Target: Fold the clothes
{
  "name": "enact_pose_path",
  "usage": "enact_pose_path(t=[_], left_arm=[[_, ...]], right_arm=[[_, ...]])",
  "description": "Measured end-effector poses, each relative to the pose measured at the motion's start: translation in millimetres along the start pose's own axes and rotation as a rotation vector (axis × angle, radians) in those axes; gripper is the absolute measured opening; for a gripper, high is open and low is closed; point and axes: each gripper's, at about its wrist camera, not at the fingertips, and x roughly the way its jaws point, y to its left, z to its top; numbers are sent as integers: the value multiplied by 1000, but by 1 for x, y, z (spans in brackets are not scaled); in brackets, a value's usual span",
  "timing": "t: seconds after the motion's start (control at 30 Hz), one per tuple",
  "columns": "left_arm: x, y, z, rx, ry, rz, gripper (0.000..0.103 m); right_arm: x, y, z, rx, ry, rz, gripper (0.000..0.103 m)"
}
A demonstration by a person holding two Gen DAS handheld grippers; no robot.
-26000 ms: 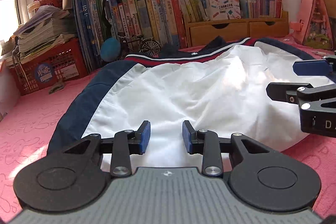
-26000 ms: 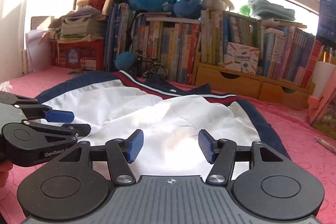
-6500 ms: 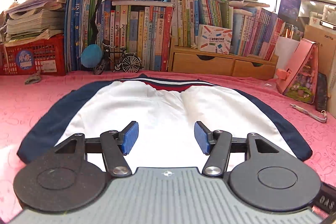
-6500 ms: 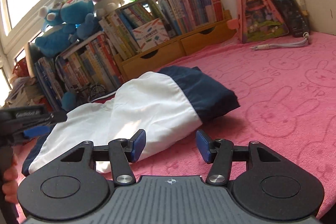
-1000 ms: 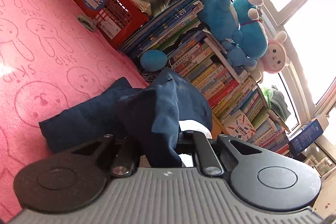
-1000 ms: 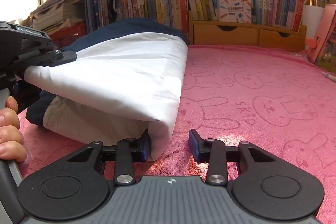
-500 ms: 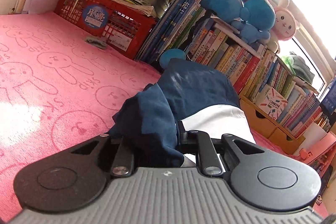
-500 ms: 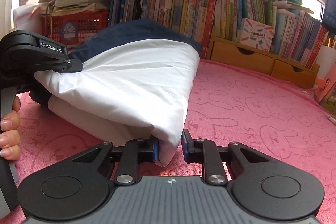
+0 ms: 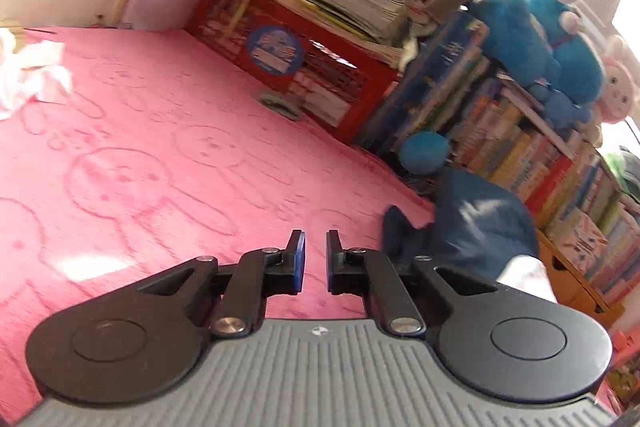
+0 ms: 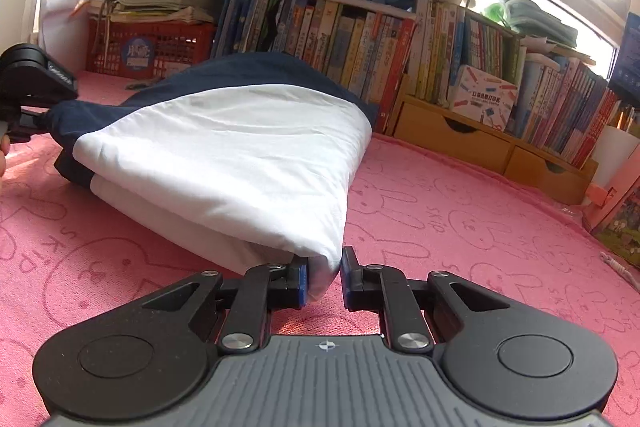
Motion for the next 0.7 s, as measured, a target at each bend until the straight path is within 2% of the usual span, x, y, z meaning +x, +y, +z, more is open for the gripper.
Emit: enact_pose_path(t=[0.03,0.1,0.23,0.3,0.33,0.4,0.47,0.57,0.7], left_arm=[[-5,5,2,-6,-6,1,10],[-26,6,1,-1,21,-94,12],[-58,-6,-19,-86,220,-430,30],[-57,-18,-36,-138,336,-534,39],[-57,-24,-45,-164,395,-583,39],[-51,-36,-60,-198,474,-630,39],[-44,-49,-73,-215,516,-666,41],[-33,-63,-84,-238,548,-656,47],[-23,-76,-92,-283,557,-644,48]], right_arm=[[0,0,0,3,0,1,17],[-1,0,0,3,-3,5,17],[-2,1,-1,-5,-11,7,17],[-2,2,-1,-8,-14,4,17],[-3,2,-1,-8,-15,3,17],[-3,2,-1,-11,-19,0,17],[-4,2,-1,-12,-21,0,17],[-5,2,-1,-11,-25,0,17],[-6,2,-1,-14,-30,-2,17]])
